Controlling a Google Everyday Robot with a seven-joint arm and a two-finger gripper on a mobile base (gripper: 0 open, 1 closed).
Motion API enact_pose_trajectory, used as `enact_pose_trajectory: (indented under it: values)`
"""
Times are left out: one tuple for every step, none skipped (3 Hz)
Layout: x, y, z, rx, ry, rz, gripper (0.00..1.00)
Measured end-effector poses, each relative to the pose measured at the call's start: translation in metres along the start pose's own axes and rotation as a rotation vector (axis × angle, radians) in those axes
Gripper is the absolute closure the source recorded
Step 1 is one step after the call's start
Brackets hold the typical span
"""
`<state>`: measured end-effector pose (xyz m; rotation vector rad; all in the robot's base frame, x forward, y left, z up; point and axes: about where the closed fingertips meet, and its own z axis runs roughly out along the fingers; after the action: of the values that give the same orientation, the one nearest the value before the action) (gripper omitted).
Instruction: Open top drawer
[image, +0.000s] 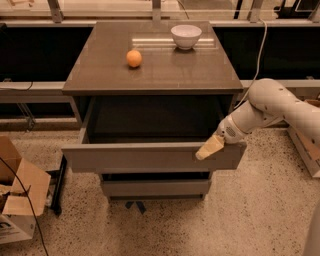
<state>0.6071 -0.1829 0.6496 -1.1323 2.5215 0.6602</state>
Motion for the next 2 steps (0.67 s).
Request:
enact_pose_trajectory:
  values:
    - [-0.0006, 0.0004, -0.0012, 0.000, 0.000, 0.000, 0.09]
    - [-0.0006, 0.0005, -0.0013, 0.000, 0.000, 0.000, 0.05]
